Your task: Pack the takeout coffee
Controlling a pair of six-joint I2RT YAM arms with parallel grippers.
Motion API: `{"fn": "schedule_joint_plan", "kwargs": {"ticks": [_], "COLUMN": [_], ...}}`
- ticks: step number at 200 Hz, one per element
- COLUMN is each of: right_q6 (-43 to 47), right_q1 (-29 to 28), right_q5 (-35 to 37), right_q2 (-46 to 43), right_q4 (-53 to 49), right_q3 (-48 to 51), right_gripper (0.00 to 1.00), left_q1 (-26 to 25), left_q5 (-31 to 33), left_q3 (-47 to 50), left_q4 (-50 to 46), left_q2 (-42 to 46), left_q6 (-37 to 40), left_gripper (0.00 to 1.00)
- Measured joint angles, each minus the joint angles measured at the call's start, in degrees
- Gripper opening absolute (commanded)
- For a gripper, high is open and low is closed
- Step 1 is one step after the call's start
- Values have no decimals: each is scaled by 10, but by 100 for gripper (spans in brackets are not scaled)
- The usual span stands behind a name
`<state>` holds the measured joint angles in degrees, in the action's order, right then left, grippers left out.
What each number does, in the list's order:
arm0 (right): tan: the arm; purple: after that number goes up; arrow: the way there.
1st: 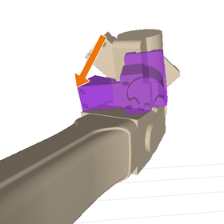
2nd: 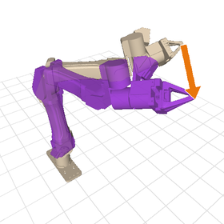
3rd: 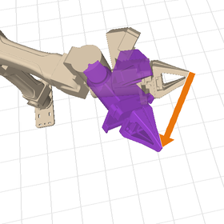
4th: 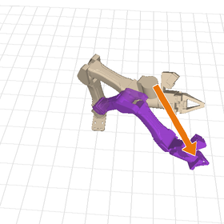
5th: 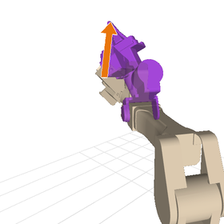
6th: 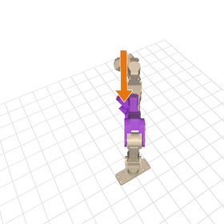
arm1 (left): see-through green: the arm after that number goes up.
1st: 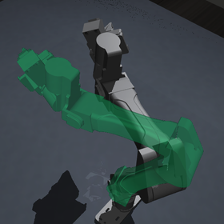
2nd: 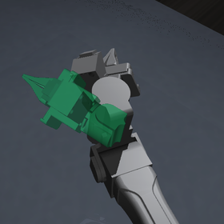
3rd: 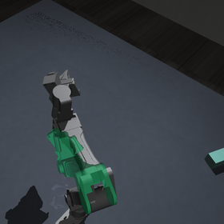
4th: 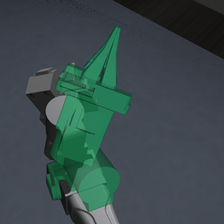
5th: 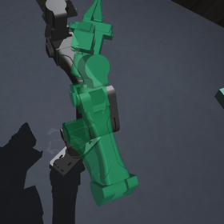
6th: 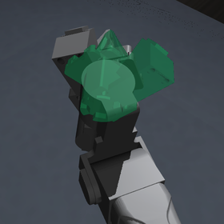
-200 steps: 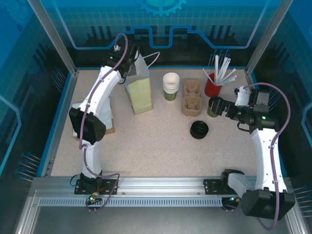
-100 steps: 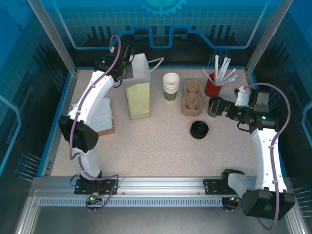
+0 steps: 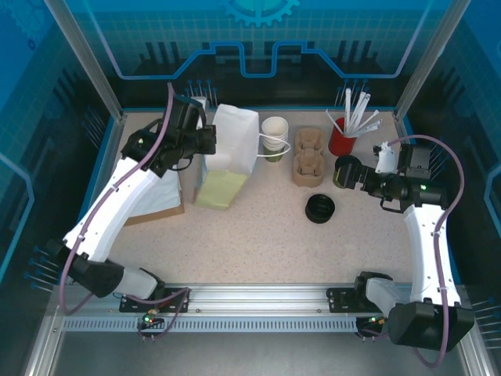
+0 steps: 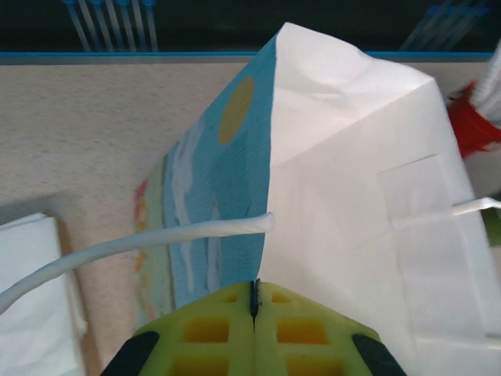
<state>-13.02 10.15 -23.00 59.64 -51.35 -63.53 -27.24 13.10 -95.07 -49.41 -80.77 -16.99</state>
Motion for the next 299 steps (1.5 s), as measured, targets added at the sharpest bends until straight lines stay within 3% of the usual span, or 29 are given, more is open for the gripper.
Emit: {"fn": "schedule_joint_plan", "kwargs": {"ticks": [57, 165, 224, 299], "right_q6": [-1, 0, 0, 6], "right_q1": [-17, -60, -69, -72], "right_q5": [0, 28, 43, 57], "right_q2": [18, 70, 85, 102], "right_q4": [-7, -13, -19, -31], "right_q3": [0, -8, -20, -37], "right_gripper": [99, 95, 96, 95], "left_q1": [-29, -29, -29, -29], "left_q5": [-45, -65, -58, -41], "left_q3": [117, 211, 216, 210], "left_q4": [64, 130, 132, 106], "left_q2": [58, 78, 92, 110], "left_q6": [-62, -169, -193, -191], "left_gripper": [0, 0, 37, 59]}}
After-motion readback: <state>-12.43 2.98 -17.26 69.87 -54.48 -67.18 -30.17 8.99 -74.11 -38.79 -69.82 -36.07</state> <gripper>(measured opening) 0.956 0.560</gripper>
